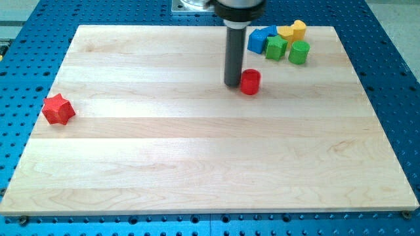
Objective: Move the red circle into the green star
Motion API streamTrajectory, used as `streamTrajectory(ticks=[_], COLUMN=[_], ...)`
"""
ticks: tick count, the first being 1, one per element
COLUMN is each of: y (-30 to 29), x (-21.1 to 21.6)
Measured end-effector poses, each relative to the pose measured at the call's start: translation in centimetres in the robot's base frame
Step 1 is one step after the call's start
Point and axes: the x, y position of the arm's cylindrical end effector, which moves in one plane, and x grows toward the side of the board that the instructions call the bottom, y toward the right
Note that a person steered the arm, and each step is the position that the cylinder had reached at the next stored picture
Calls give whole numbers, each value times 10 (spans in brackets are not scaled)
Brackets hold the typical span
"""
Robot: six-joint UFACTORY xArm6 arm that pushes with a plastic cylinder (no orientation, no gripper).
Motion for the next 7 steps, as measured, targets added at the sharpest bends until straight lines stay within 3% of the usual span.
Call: streamTrajectory(ticks=[1, 3, 4, 5, 6, 7], y=[-10, 76, 99, 107, 104, 8], x=[28, -12, 9, -23, -23, 92])
